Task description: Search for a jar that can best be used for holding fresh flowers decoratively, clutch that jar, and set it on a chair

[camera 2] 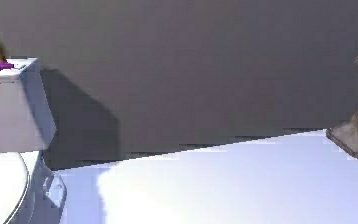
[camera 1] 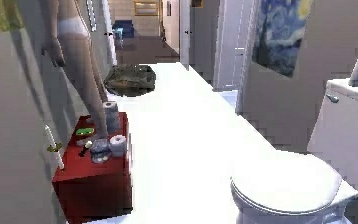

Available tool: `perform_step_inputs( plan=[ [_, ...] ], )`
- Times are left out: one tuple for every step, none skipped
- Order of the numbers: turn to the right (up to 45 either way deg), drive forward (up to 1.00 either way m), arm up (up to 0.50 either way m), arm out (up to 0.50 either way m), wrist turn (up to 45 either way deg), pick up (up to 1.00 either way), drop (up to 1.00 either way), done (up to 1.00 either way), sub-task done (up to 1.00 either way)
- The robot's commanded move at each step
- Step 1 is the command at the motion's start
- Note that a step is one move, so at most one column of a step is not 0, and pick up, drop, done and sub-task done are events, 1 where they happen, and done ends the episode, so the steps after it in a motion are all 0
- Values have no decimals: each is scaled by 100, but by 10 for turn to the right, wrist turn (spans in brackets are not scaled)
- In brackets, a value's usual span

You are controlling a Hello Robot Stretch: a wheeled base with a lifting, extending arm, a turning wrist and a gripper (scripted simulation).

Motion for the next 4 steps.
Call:
perform_step_inputs(
  plan=[
    [-30,0,0,0,0,0,0,0,0],
    [0,100,0,0,0,0,0,0,0],
    [0,100,0,0,0,0,0,0,0],
    [0,100,0,0,0,0,0,0,0]
  ],
)
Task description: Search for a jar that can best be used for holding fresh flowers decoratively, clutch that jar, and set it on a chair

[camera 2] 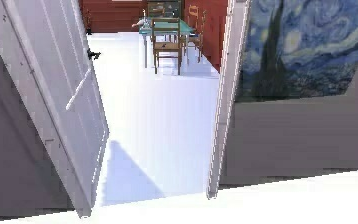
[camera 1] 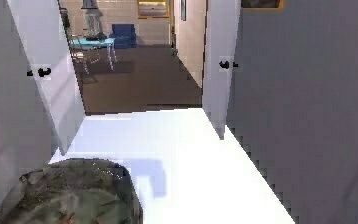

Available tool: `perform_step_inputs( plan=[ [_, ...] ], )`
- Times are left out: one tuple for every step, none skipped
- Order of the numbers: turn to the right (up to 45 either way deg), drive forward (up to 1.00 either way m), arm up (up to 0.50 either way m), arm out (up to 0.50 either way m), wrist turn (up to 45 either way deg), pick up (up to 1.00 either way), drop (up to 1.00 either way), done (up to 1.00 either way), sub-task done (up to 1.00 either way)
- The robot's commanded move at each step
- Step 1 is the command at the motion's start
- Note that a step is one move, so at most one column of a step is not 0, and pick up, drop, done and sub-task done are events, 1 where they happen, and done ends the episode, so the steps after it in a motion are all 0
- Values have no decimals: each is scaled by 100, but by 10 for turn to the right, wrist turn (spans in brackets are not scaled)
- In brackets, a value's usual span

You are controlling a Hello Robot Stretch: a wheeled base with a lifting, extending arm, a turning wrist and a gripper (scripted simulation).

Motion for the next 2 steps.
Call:
perform_step_inputs(
  plan=[
    [0,50,0,0,0,0,0,0,0],
    [0,55,0,0,0,0,0,0,0]
  ],
)
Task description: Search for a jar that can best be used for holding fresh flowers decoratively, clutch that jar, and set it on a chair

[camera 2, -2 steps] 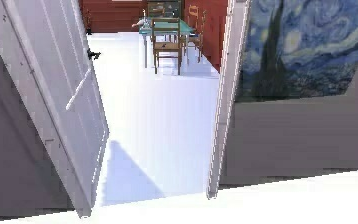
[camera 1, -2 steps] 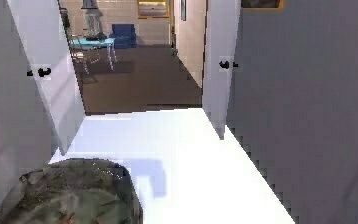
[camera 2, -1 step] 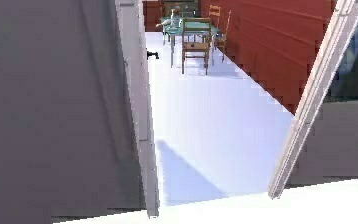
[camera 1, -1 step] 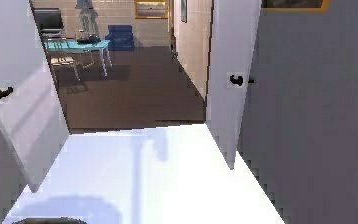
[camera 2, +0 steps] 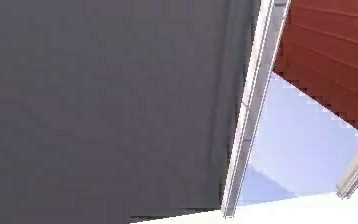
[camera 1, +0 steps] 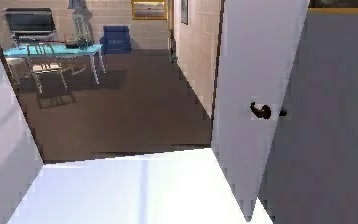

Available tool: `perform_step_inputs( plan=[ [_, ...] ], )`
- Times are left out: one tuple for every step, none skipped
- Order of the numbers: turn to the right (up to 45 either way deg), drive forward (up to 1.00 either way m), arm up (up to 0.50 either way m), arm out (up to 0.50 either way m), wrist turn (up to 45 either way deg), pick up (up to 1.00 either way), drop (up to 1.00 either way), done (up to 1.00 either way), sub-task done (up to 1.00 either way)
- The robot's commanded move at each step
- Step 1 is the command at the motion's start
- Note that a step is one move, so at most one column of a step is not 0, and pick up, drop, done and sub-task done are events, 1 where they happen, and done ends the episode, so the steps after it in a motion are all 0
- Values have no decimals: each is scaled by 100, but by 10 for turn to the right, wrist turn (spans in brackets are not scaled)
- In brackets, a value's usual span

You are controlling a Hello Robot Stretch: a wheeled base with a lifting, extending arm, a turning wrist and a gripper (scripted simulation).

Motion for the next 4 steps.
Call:
perform_step_inputs(
  plan=[
    [-120,0,0,0,0,0,0,0,0],
    [0,100,0,0,0,0,0,0,0],
    [0,100,0,0,0,0,0,0,0],
    [-30,0,0,0,0,0,0,0,0]
  ],
)
